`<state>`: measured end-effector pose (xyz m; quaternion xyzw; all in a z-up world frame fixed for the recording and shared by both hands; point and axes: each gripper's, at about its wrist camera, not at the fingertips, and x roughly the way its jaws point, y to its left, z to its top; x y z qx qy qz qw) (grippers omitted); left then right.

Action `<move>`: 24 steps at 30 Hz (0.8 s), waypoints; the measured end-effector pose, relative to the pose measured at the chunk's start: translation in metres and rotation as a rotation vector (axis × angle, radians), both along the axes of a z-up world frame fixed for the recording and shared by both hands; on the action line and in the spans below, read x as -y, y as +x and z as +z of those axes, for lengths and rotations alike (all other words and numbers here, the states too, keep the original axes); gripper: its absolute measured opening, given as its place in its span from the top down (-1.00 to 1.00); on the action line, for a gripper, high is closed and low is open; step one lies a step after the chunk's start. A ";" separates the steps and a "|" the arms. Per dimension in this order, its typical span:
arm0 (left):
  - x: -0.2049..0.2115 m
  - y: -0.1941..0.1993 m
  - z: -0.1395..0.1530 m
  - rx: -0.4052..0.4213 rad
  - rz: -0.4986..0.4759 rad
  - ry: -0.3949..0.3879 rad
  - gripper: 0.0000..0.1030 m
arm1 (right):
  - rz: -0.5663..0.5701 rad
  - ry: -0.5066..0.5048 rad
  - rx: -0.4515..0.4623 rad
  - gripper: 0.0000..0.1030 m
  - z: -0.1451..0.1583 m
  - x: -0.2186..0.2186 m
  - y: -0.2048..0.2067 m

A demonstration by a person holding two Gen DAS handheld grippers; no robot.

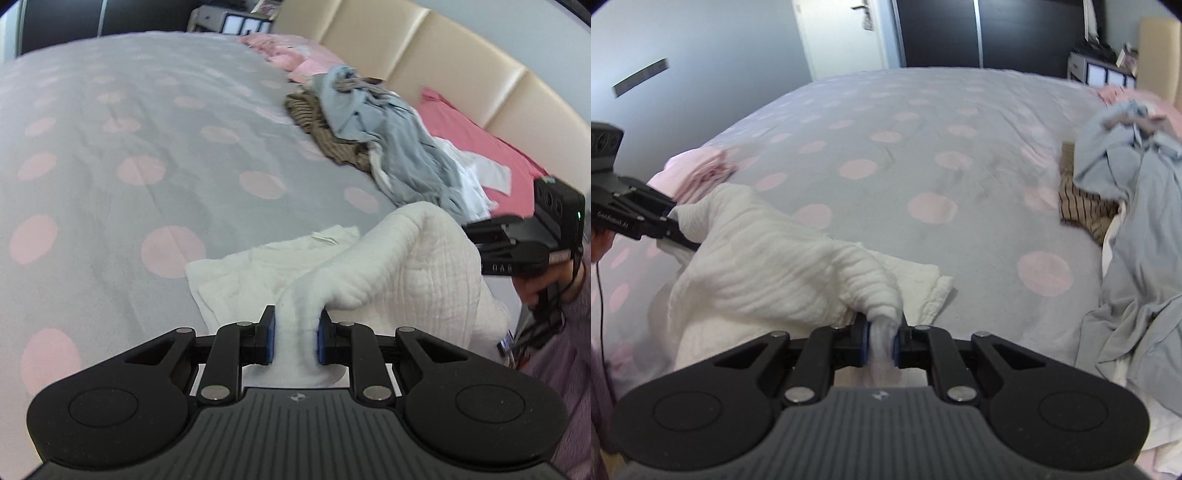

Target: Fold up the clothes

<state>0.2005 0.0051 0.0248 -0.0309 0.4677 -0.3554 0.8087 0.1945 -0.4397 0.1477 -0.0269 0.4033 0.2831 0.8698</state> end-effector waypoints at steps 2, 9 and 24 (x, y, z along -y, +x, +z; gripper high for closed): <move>-0.002 0.015 -0.014 -0.048 0.045 -0.026 0.58 | -0.036 0.002 -0.041 0.66 -0.014 0.001 0.014; -0.008 0.036 -0.032 -0.076 0.174 -0.028 0.12 | -0.215 -0.028 -0.108 0.32 -0.035 0.011 0.039; -0.025 -0.051 0.007 0.030 0.301 -0.056 -0.01 | -0.321 0.181 -0.065 0.12 0.009 0.033 -0.028</move>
